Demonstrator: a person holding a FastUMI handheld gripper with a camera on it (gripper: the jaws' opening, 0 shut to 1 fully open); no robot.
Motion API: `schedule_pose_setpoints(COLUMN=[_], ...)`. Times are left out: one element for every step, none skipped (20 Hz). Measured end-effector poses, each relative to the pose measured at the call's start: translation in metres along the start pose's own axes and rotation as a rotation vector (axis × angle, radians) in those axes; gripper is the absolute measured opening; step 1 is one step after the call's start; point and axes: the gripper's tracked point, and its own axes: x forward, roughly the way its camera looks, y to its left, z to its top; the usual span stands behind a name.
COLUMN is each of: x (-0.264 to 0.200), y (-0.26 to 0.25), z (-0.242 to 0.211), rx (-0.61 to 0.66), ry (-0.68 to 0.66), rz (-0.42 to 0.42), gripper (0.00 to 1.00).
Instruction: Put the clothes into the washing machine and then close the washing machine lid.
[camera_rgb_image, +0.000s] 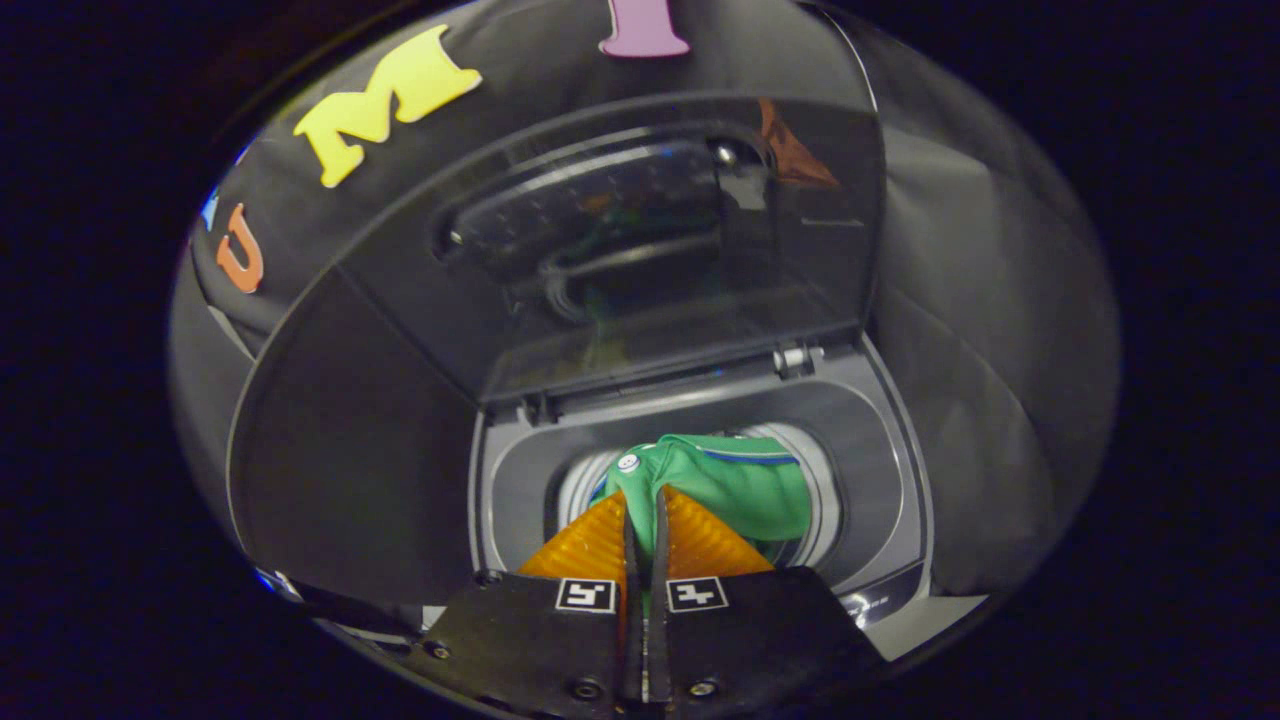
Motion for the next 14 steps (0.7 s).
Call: schedule_pose_setpoints(x=[0.008, 0.016, 0.022, 0.029, 0.032, 0.035, 0.041, 0.044, 0.047, 0.047, 0.049, 0.051, 0.050, 0.050], y=[-0.006, -0.011, -0.015, -0.018, -0.021, -0.021, -0.022, -0.026, -0.027, -0.027, -0.029, -0.032, -0.032, -0.030], z=[-0.007, -0.015, -0.024, -0.032, -0.041, -0.049, -0.058, -0.064, -0.073, -0.079, -0.080, -0.080, -0.081, -0.082], rx=[0.004, 0.006, 0.012, 0.014, 0.012, 0.007, 0.002, 0.007, 0.012, 0.010, -0.004, -0.016, -0.012, -0.001], ry=[0.023, 0.053, 0.085, 0.118, 0.155, 0.195, 0.223, 0.261, 0.295, 0.325, 0.331, 0.332, 0.343, 0.357], rz=[-0.008, -0.021, -0.034, -0.042, -0.054, -0.059, -0.067, -0.087, -0.097, -0.106, -0.116, -0.125, -0.129, -0.135], gripper=[0.06, 0.06, 0.06, 0.06, 0.06, 0.06, 0.06, 0.06, 0.06, 0.06, 0.06, 0.06, 0.06, 0.06])
